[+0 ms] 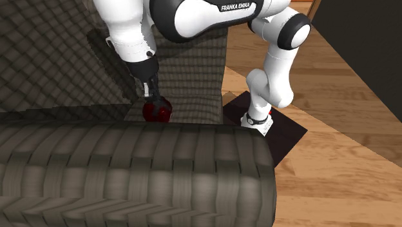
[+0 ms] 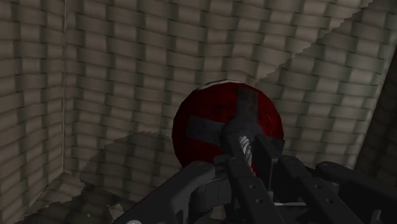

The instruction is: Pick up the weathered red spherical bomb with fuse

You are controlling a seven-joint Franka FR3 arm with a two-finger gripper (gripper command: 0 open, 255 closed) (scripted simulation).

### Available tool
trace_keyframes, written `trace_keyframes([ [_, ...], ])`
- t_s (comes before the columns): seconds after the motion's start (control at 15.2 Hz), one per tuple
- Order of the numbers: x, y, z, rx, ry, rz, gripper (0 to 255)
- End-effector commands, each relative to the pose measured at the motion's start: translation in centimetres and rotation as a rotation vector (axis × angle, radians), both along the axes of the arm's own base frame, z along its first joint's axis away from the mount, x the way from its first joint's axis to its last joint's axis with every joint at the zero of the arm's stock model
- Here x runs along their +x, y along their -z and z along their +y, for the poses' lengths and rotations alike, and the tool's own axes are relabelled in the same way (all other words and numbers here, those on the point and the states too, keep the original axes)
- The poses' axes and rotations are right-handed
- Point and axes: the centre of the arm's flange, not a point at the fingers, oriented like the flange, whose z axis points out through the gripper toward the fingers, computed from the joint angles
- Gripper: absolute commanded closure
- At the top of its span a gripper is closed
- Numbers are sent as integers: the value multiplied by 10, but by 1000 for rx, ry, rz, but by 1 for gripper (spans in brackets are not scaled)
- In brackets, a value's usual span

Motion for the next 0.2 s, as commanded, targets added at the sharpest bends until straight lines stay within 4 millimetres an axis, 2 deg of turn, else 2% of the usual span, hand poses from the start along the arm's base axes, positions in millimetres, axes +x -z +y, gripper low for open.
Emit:
trace_keyframes([
  [0.0, 0, -10, 1, 0, 0, 0, 255],
  [0.13, 0, -11, 1, 0, 0, 0, 255],
])
